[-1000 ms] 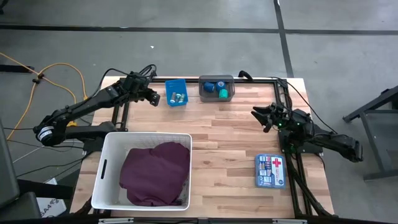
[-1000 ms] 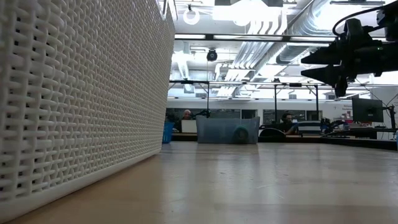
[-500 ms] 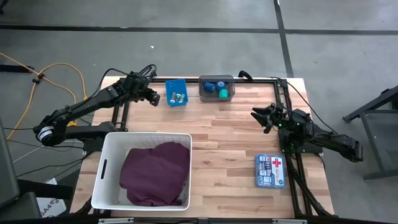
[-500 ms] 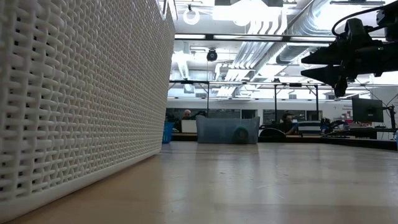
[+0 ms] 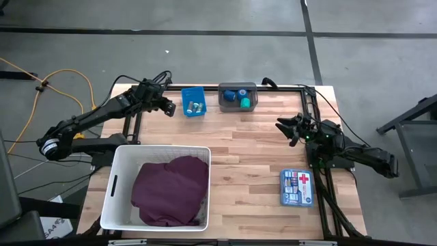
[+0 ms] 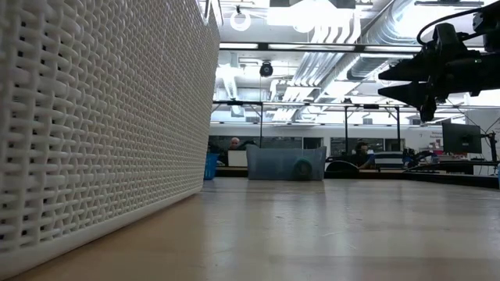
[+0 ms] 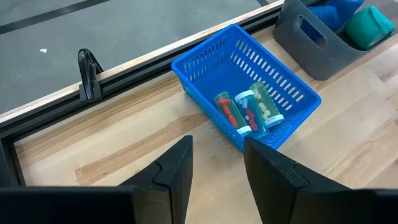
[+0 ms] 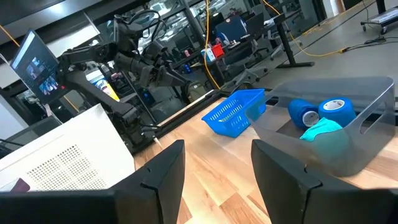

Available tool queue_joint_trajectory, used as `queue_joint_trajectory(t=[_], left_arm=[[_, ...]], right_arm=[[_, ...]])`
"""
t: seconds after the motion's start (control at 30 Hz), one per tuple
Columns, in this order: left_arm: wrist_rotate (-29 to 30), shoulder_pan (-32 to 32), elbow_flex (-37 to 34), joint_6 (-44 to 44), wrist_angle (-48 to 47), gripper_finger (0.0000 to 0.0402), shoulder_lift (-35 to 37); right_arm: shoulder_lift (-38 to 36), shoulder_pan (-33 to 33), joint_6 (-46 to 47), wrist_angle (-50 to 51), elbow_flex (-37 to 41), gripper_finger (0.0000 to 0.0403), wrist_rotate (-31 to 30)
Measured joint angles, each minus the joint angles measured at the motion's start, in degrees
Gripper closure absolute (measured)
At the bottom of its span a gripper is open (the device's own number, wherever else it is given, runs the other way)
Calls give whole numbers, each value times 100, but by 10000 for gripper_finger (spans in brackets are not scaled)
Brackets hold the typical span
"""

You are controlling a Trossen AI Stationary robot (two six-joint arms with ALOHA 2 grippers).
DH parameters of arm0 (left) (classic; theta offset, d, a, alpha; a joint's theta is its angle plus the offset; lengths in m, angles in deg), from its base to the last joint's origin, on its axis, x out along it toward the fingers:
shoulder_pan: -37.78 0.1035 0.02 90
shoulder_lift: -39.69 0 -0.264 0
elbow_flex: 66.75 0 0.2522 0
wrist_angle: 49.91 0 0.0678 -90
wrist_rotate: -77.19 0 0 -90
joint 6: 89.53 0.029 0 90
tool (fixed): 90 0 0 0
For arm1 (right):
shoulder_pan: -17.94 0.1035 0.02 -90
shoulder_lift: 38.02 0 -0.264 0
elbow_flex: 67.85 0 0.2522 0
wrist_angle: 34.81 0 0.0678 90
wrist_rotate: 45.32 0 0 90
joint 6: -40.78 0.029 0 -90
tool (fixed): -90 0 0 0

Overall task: Pick & place medical supplies in basket/bin
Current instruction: Return to Home Position

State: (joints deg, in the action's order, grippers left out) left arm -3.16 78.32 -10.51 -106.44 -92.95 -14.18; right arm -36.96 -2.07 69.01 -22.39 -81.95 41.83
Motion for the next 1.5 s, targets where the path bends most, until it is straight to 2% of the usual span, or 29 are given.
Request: queue_joint_trajectory(t=[1.3,1.5], left_arm=[[12,2,0,89,0,265,0],[11,-105,0,212,398,265,0]], right_arm=[[0,0,0,-13,2,230,6],[1,2,0,-15,2,230,6]])
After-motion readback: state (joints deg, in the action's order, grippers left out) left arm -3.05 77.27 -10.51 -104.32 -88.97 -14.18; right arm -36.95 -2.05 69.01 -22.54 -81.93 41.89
